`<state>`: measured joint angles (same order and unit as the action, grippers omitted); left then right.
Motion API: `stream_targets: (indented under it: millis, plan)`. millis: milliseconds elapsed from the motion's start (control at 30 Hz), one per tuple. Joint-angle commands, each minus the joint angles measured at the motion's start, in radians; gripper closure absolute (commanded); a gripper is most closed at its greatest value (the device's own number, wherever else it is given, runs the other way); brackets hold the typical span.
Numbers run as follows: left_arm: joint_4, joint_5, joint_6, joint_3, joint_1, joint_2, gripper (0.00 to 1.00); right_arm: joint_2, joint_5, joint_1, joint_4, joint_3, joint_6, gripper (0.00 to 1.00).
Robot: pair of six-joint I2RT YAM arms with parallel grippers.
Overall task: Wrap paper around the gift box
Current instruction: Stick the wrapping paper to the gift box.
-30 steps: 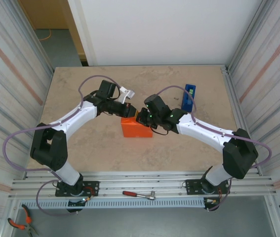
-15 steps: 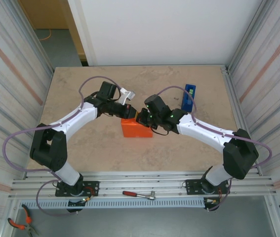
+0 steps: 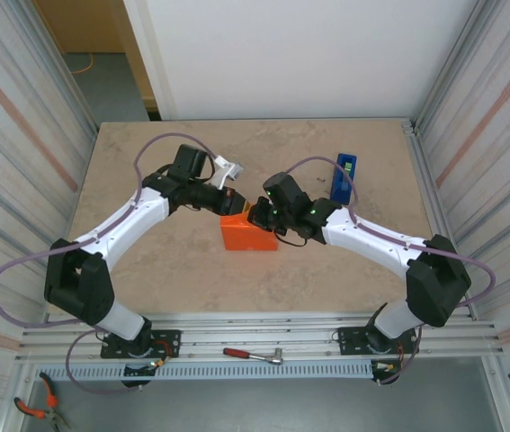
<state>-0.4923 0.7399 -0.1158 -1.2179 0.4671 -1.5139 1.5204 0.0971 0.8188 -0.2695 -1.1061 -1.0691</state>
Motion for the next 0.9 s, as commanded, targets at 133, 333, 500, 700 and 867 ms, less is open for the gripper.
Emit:
stream_targets:
  millis: [133, 333, 500, 700, 867]
  plan:
    - [-0.031, 0.026, 0.037, 0.05, 0.01, 0.033, 0.95, 0.093, 0.027, 0.035, -0.163, 0.08, -0.026, 1.0]
    - [-0.03, 0.023, 0.046, 0.076, 0.01, 0.028, 0.94, 0.092, 0.028, 0.035, -0.162, 0.083, -0.028, 1.0]
    - [-0.032, 0.012, 0.054, 0.08, 0.013, 0.014, 0.95, 0.093, 0.029, 0.035, -0.159, 0.083, -0.029, 1.0]
    - [-0.049, -0.016, 0.064, 0.09, 0.02, 0.009, 0.95, 0.092, 0.039, 0.034, -0.152, 0.072, -0.025, 1.0]
    - [-0.07, -0.046, 0.08, 0.108, 0.022, 0.005, 0.96, 0.094, 0.05, 0.034, -0.145, 0.065, -0.021, 1.0]
